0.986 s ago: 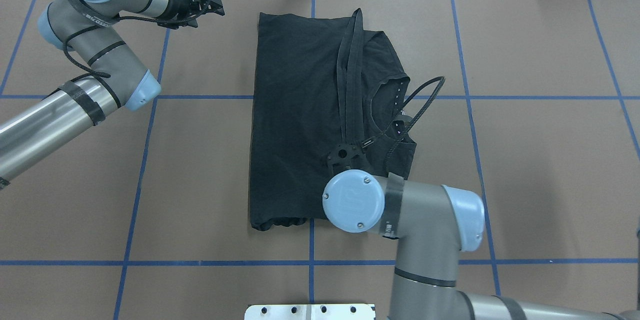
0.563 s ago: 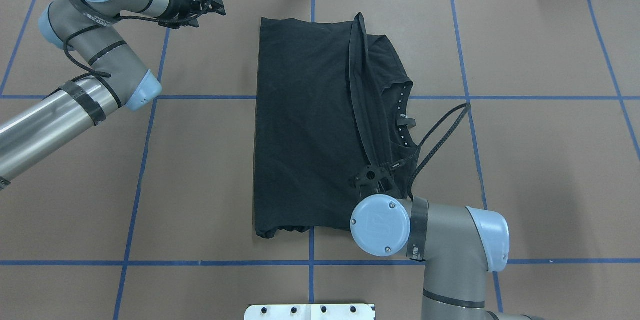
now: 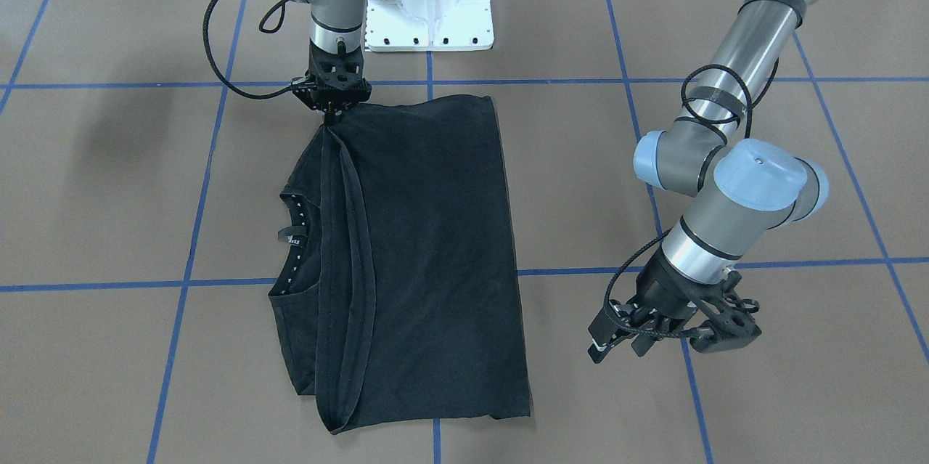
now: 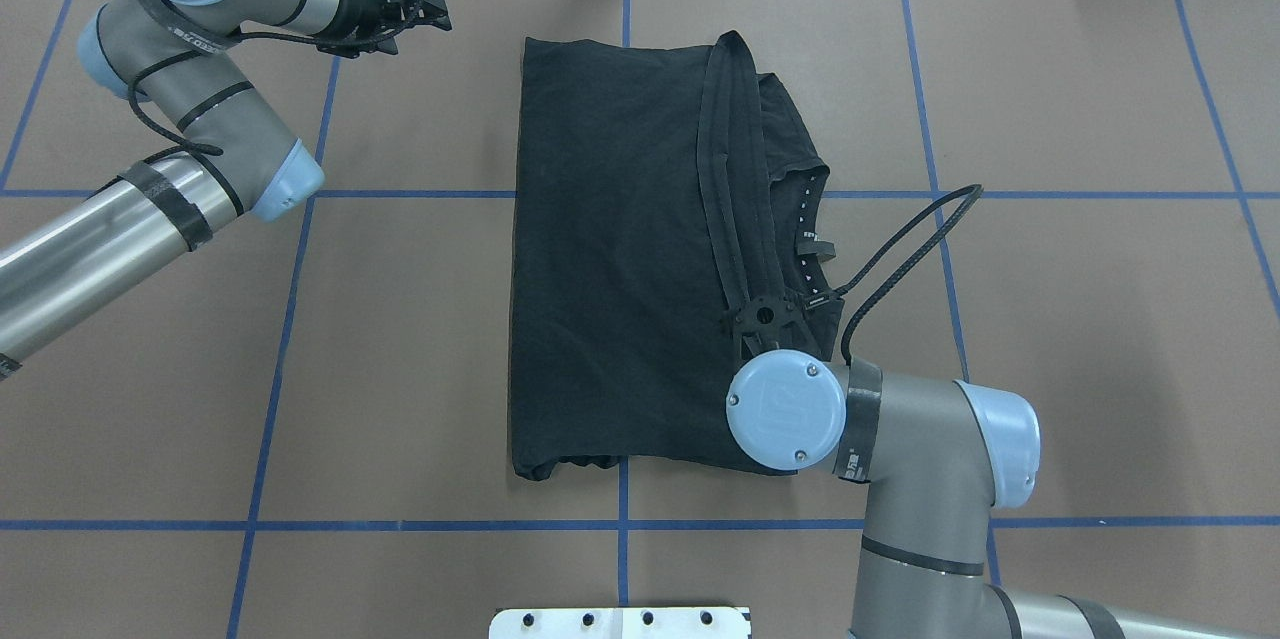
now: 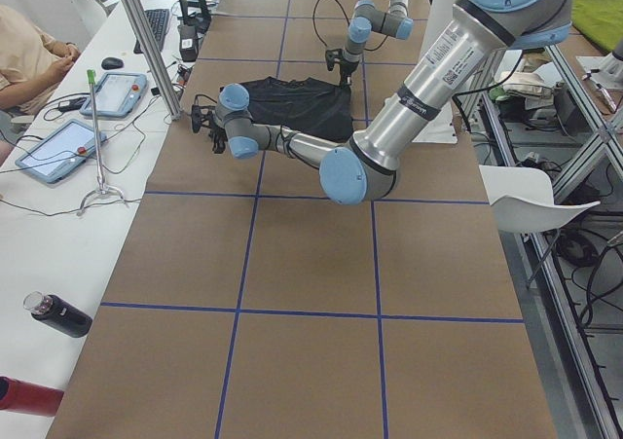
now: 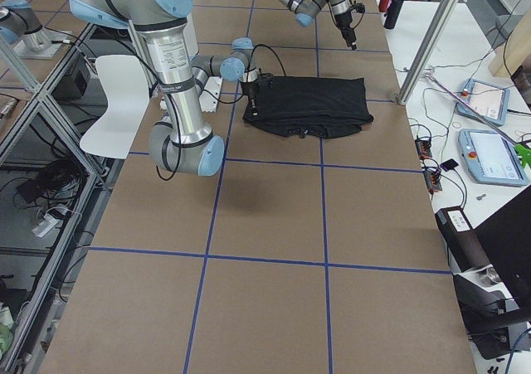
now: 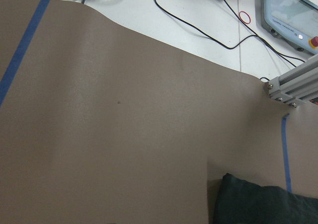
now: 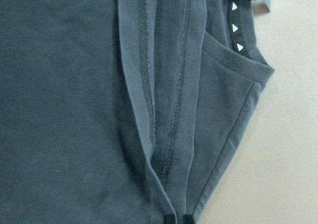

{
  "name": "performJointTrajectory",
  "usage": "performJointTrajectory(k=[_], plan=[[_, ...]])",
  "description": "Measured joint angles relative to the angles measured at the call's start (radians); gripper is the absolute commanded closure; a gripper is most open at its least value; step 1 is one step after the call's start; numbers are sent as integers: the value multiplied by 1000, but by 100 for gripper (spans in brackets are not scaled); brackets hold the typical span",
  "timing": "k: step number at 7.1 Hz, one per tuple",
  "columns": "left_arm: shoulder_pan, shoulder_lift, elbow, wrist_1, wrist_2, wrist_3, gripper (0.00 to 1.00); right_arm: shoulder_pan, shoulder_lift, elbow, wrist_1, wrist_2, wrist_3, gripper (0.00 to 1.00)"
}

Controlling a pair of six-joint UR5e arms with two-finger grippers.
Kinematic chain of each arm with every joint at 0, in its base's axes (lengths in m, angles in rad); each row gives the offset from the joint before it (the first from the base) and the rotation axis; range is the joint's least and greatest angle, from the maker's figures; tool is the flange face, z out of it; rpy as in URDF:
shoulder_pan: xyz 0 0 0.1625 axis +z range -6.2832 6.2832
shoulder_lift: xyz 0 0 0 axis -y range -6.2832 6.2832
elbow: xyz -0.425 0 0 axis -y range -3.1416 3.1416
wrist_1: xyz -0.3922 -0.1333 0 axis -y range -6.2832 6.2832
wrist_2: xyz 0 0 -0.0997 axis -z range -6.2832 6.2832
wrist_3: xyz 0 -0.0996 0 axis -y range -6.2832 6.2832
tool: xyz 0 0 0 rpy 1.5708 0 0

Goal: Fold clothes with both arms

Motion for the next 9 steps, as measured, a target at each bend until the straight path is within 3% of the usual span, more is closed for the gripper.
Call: performJointTrajectory(k=[3, 6, 8, 9], plan=[[1, -1, 0, 0, 2, -1, 16, 12, -10, 10, 119, 10, 311, 15], [1, -1, 0, 0, 2, -1, 16, 15, -97, 8, 303, 4, 793, 20], [1, -2, -1, 0, 2, -1, 16, 16, -143, 10, 341, 1, 932, 19], [1, -1, -1, 0, 2, -1, 16, 16, -150, 10, 344, 1, 960, 11]])
